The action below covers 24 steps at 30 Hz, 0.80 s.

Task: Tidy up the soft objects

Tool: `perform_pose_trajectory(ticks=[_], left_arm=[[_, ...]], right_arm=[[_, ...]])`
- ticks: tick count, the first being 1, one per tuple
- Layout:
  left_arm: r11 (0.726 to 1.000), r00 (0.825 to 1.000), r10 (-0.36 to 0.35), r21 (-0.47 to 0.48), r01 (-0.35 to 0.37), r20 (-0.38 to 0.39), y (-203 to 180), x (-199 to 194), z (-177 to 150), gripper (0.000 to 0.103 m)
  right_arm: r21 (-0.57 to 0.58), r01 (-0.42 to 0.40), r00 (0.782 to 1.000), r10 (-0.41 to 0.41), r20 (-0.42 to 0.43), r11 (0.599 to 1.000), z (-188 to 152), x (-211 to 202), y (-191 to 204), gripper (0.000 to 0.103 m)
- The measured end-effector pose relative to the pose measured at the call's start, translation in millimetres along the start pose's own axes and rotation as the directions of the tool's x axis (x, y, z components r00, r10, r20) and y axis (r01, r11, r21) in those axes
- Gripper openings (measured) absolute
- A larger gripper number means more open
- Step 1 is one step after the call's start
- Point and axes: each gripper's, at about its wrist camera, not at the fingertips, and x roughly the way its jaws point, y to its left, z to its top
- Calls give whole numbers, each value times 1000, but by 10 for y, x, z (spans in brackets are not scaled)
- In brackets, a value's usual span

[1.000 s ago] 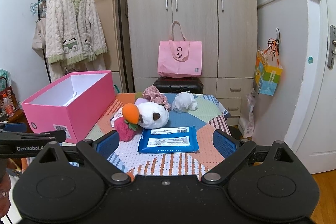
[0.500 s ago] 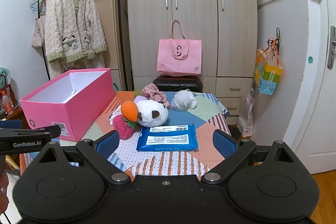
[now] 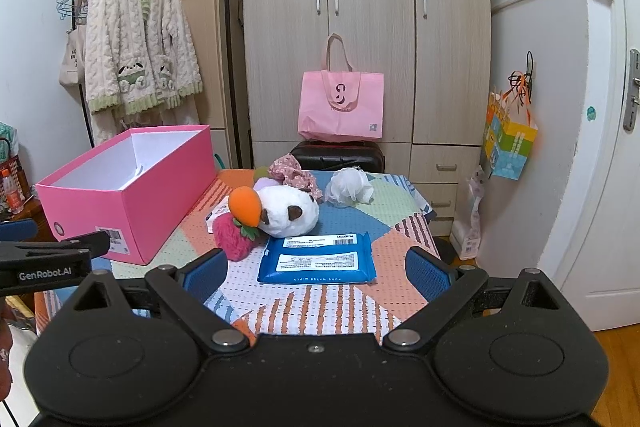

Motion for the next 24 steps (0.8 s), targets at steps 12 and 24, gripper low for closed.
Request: perform_pose_trajectory(ticks=[12, 24], left_arm=[[1000, 1000, -1, 6, 1, 1, -12, -10, 9, 103], [995, 993, -95, 8, 95, 76, -205, 162, 254, 103]], right_arm=[[-8, -5, 1000, 5, 1, 1000, 1, -2, -11, 98], [-48, -91, 990, 95, 105, 995, 263, 116, -191, 98]])
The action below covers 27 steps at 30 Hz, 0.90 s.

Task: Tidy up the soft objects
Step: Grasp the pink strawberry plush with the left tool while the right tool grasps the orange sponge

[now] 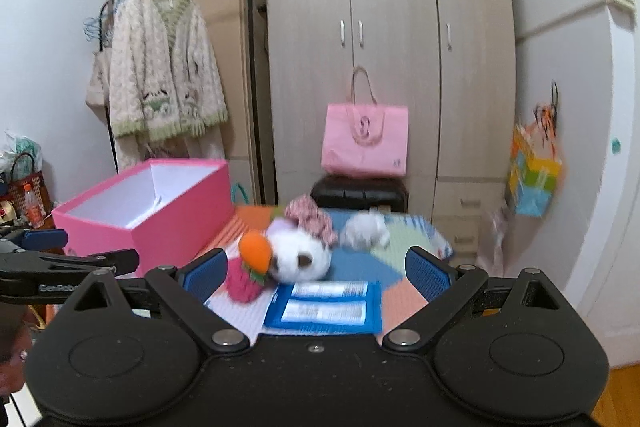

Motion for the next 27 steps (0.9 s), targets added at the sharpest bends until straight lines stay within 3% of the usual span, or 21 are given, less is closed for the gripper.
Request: perform_pose_trajectory(ticks=[8, 18, 23, 27], left_arm=[[989, 989, -148, 16, 148, -30, -242, 495, 34, 101], [978, 976, -195, 63, 201, -94, -437, 970, -119, 94], [977, 971, -183, 81, 197, -151, -470, 1172, -233, 80], [977, 959, -195, 45, 208, -206, -441, 1370, -289, 73]], right_arm=[[18, -75, 997, 75, -36, 997, 106, 527, -309, 97], [83, -160, 983, 167, -80, 984, 86, 990, -579, 95], [84, -251, 960, 259, -108, 964, 99, 1193, -530, 89], [46, -343, 925, 346, -159, 938, 96, 1407, -337, 74]])
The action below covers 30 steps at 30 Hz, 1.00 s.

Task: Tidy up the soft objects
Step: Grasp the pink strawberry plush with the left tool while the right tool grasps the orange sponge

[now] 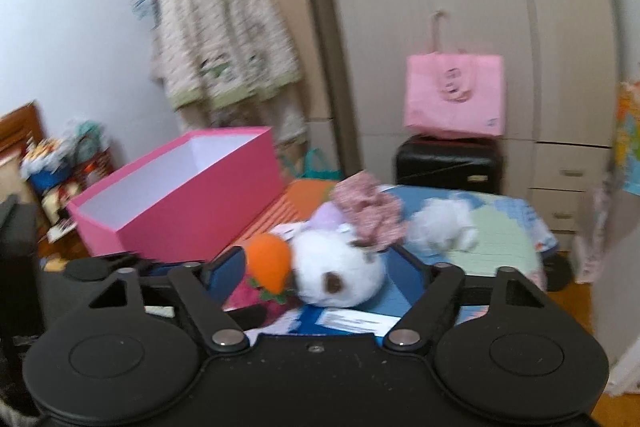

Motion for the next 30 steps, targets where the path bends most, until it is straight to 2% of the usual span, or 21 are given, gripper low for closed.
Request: perform_pose_trajectory(ticks=[5, 8, 11, 14, 16, 18, 19, 20, 23, 25, 30], left_arm=[[1000, 999, -23, -18, 22, -33, 58, 148, -8, 61], [998, 997, -43, -37, 41, -58, 99, 222, -30, 60], [994, 996, -51, -100, 43, -79, 173, 291, -68, 60], [993, 996, -54, -108, 46, -67, 201, 300, -92, 59], [994, 997, -57, -94, 52, -53, 196, 303, -78, 51], [992, 996, -76, -101, 71, -45, 196, 299, -72, 49], [991, 995, -87, -108, 82, -45, 198, 306, -67, 44], [990, 995, -93, -112, 87, -45, 202, 326, -64, 36], [991, 996, -87, -106, 82, -36, 199, 327, -79, 31], [991, 995, -91, -101, 88, -34, 200, 315, -78, 29], [991, 995, -94, -101, 91, -16, 213, 233, -53, 29]], right_arm=[[-66, -91, 994, 87, -64, 994, 46, 297, 137, 58], [-115, -125, 990, 116, -82, 985, 90, 431, 218, 58], [-149, -115, 989, 100, -109, 982, 122, 576, 254, 58], [-161, -94, 989, 73, -131, 983, 130, 680, 227, 58], [-182, -109, 986, 84, -142, 977, 137, 711, 241, 58], [-223, -120, 985, 87, -152, 967, 130, 742, 282, 58], [-242, -120, 984, 84, -154, 963, 122, 753, 307, 58], [-256, -115, 985, 77, -153, 960, 112, 774, 323, 58], [-305, -85, 989, 43, -143, 948, 66, 799, 380, 57], [-321, -68, 990, 23, -142, 945, 46, 792, 400, 40], [-258, -76, 991, 44, -129, 963, 86, 701, 323, 39]])
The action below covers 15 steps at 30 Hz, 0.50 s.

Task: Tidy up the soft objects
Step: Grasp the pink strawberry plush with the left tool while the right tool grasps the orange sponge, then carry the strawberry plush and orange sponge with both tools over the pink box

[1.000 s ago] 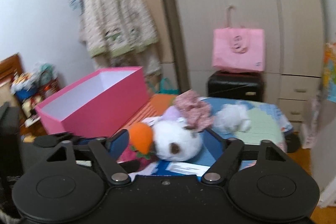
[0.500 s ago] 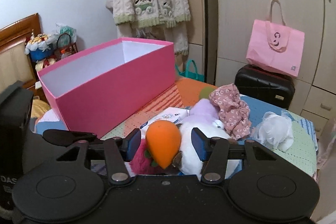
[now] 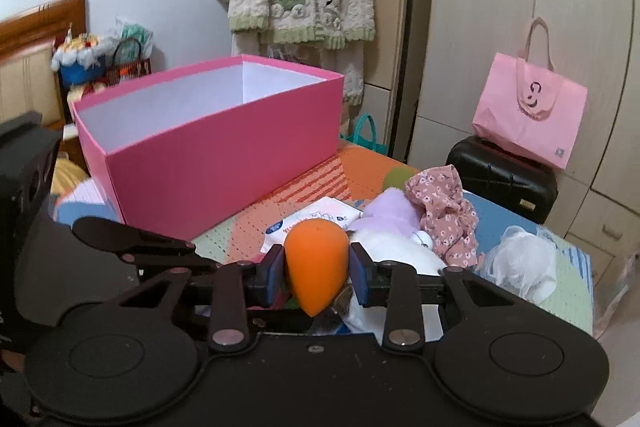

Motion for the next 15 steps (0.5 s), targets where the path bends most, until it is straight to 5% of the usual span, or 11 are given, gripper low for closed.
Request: perform_pose_trajectory(ticks=[8, 15], left_arm=[[1000, 999, -22, -1, 22, -41, 27, -154, -67, 29], [1000, 997, -23, 13, 24, -71, 44, -328, -182, 29]], right_arm=[[92, -30, 999, 26, 48, 995, -14, -223, -60, 39], [143, -40, 999, 39, 4, 989, -131, -317, -8, 39]])
